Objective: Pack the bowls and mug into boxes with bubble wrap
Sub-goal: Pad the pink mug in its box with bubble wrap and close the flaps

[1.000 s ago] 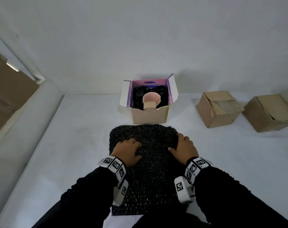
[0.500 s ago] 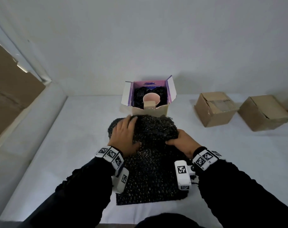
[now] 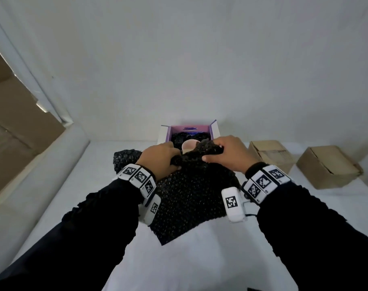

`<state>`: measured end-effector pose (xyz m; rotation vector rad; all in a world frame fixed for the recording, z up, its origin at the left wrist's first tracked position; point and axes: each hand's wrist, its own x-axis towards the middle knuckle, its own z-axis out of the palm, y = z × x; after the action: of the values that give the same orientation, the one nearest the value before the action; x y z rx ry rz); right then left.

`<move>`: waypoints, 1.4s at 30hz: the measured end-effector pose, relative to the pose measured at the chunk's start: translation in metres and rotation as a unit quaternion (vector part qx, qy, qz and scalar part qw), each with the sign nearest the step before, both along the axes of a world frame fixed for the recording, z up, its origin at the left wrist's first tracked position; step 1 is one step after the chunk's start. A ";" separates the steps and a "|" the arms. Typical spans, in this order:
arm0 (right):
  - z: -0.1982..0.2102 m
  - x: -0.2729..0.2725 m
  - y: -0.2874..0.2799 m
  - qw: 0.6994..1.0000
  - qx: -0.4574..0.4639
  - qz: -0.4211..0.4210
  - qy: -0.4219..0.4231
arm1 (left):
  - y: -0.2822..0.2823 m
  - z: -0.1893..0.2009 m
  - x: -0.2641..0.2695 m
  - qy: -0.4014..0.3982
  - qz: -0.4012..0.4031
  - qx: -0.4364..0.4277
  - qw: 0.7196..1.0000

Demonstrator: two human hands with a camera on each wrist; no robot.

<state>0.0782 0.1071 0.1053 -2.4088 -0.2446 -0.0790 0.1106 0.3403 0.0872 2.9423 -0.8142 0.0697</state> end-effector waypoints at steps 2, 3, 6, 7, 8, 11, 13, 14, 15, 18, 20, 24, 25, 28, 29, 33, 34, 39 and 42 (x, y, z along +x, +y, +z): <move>0.020 0.010 -0.001 0.993 -0.120 -0.017 -0.014 | 0.005 0.015 0.006 0.002 0.025 0.007 1.000; 0.028 0.014 -0.002 0.988 -0.152 -0.029 -0.021 | 0.010 0.022 0.010 -0.001 0.044 0.019 0.999; 0.048 0.029 -0.006 0.988 -0.134 -0.057 -0.046 | 0.022 0.046 0.020 -0.021 0.085 0.082 0.993; 0.053 0.035 -0.008 0.993 -0.090 -0.063 -0.043 | 0.024 0.054 0.024 -0.026 0.095 0.087 0.991; 0.057 0.040 -0.009 0.996 -0.038 -0.069 -0.040 | 0.025 0.062 0.027 -0.032 0.105 0.081 0.991; 0.072 0.056 -0.012 0.991 0.031 -0.094 -0.086 | 0.024 0.085 0.037 -0.081 0.138 0.008 0.987; 0.084 0.065 -0.010 0.985 0.027 -0.102 -0.140 | 0.020 0.099 0.043 -0.132 0.154 -0.069 0.977; 0.089 0.070 -0.010 0.979 0.042 -0.100 -0.171 | 0.018 0.106 0.046 -0.156 0.155 -0.112 0.969; 0.093 0.075 -0.009 0.972 0.063 -0.099 -0.203 | 0.016 0.112 0.048 -0.179 0.147 -0.159 0.960; 0.099 0.087 -0.008 0.944 0.109 -0.089 -0.299 | 0.012 0.125 0.056 -0.241 0.081 -0.270 0.929; 0.095 0.092 -0.009 0.930 0.117 -0.079 -0.338 | 0.011 0.121 0.065 -0.266 0.042 -0.300 0.915; 0.063 0.100 -0.014 0.942 0.066 -0.074 -0.321 | 0.013 0.084 0.086 -0.252 -0.001 -0.268 0.930; 0.050 0.102 -0.015 0.948 0.031 -0.082 -0.306 | 0.013 0.070 0.090 -0.236 -0.003 -0.255 0.938; 0.010 0.104 -0.016 0.947 -0.093 -0.114 -0.284 | 0.007 0.026 0.094 -0.175 -0.006 -0.226 0.958; -0.001 0.104 -0.016 0.946 -0.127 -0.115 -0.277 | 0.004 0.012 0.095 -0.144 -0.008 -0.216 0.966; -0.035 0.108 -0.010 0.957 -0.200 -0.056 -0.204 | -0.007 -0.040 0.100 -0.026 0.005 -0.155 0.988; -0.040 0.110 -0.007 0.962 -0.200 -0.037 -0.181 | -0.010 -0.049 0.101 -0.020 0.017 -0.126 0.992; -0.064 0.126 0.005 0.964 -0.245 0.011 -0.099 | -0.024 -0.066 0.108 0.029 0.053 -0.110 0.992; -0.073 0.133 0.011 0.946 -0.319 0.035 -0.051 | -0.025 -0.069 0.112 0.055 0.060 -0.109 0.991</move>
<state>0.2112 0.1184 0.0318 -3.0406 -0.4593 -0.1035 0.2231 0.3148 0.0186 2.7567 -0.5756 0.0049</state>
